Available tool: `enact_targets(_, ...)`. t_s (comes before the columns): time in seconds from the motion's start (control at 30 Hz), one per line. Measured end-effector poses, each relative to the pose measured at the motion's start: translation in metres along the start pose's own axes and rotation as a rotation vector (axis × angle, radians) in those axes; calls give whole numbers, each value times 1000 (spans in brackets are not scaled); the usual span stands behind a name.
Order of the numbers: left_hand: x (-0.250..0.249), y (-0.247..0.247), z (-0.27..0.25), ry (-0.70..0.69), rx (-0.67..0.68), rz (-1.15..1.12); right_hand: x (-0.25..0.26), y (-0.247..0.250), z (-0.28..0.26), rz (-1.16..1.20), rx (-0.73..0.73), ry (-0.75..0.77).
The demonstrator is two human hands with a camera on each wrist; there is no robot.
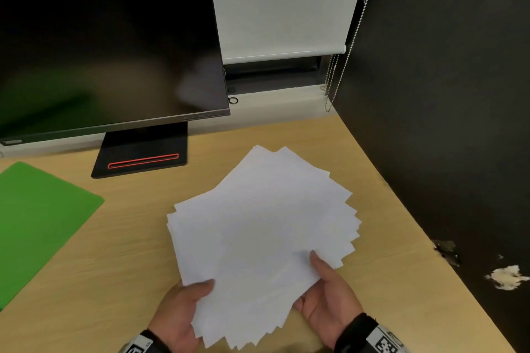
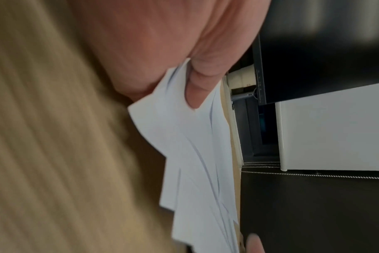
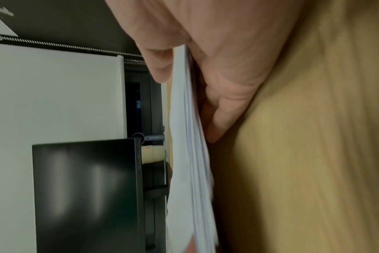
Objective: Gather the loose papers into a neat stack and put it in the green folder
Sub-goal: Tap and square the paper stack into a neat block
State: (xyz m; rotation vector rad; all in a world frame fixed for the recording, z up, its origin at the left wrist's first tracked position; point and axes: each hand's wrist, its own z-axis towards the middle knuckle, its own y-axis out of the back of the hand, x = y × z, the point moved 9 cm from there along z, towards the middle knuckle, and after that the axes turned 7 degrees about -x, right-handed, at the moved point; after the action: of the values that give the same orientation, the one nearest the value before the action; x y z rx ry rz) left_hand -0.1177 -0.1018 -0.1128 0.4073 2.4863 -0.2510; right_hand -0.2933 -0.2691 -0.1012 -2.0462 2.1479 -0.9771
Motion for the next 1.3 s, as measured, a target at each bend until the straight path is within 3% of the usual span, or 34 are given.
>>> enact_targets(0.17,-20,27,9,-27,-24,56,61,10,5,28,-85,147)
enact_targets(0.37,-24,26,8,27,34,76,85,8,24,-397,-208,272)
enact_targets(0.47,-19,18,6,70,53,57,65,5,22,-427,-125,219)
enact_targets(0.57,-19,31,11,69,-34,101,59,12,18,-350,-60,189)
enact_targets(0.7,-32,62,18,49,-113,189,105,18,24,-324,-101,330)
enact_targets(0.93,-49,94,18,21,-176,250,146,-25,45,-964,-199,481)
enact_targets(1.1,-47,67,4,56,9,194,122,-35,46,-1189,-185,473)
enact_targets(1.3,-45,55,7,-14,49,80,97,-41,42,-1461,-121,603)
